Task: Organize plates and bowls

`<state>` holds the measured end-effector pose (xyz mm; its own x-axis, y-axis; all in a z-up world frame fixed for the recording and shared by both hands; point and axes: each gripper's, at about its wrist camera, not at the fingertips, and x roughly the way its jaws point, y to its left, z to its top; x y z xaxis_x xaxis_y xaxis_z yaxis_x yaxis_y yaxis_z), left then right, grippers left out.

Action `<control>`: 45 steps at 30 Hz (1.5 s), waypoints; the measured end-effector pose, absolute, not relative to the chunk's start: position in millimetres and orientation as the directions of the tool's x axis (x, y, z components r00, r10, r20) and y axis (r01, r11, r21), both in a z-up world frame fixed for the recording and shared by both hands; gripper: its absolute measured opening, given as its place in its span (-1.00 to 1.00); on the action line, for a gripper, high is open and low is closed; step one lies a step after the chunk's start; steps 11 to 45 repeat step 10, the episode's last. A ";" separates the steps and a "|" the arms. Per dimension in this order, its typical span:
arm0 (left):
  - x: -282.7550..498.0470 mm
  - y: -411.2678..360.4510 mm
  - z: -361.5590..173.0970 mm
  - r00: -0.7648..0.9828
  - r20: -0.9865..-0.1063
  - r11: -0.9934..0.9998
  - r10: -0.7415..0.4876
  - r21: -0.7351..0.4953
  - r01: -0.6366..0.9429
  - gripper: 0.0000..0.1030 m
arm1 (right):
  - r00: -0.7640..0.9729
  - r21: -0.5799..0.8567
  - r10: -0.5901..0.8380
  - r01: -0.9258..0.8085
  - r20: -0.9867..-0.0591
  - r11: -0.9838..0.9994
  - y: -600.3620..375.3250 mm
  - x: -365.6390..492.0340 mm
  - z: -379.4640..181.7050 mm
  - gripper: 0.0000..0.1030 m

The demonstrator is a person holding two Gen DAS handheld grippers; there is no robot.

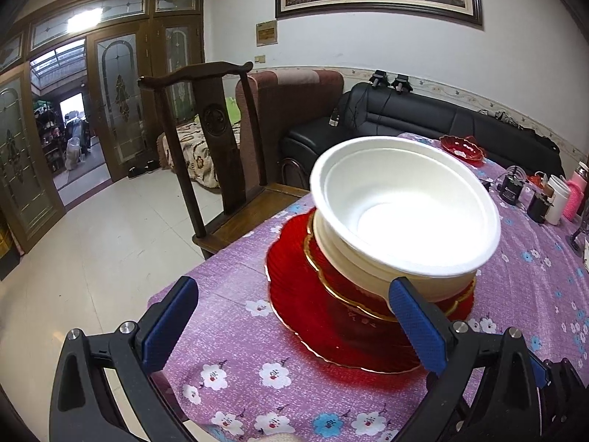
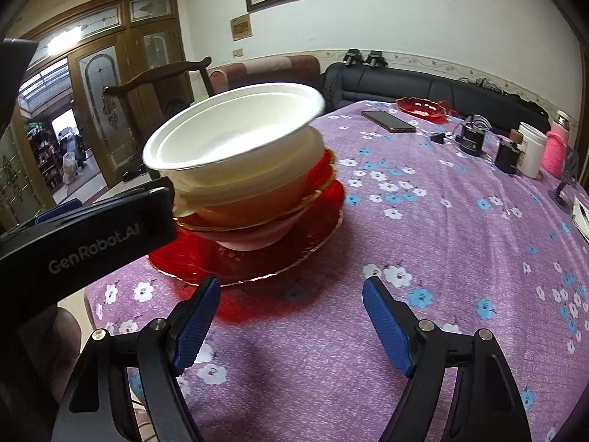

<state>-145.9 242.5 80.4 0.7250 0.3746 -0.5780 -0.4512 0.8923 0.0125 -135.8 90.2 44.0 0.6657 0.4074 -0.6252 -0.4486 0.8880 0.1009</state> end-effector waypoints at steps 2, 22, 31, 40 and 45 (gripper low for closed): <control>-146.5 243.1 81.2 0.724 -0.574 0.888 0.382 0.012 -0.459 1.00 | 0.664 0.098 0.413 -0.458 -0.623 0.884 92.7 -136.8 44.5 0.63; -145.3 234.5 84.1 0.717 -0.589 0.894 0.373 0.021 -0.448 1.00 | 0.662 0.132 0.427 -0.448 -0.616 0.884 82.5 -132.8 46.2 0.63; -145.3 234.5 84.1 0.717 -0.589 0.894 0.373 0.021 -0.448 1.00 | 0.662 0.132 0.427 -0.448 -0.616 0.884 82.5 -132.8 46.2 0.63; -145.3 234.5 84.1 0.717 -0.589 0.894 0.373 0.021 -0.448 1.00 | 0.662 0.132 0.427 -0.448 -0.616 0.884 82.5 -132.8 46.2 0.63; -145.3 234.5 84.1 0.717 -0.589 0.894 0.373 0.021 -0.448 1.00 | 0.662 0.132 0.427 -0.448 -0.616 0.884 82.5 -132.8 46.2 0.63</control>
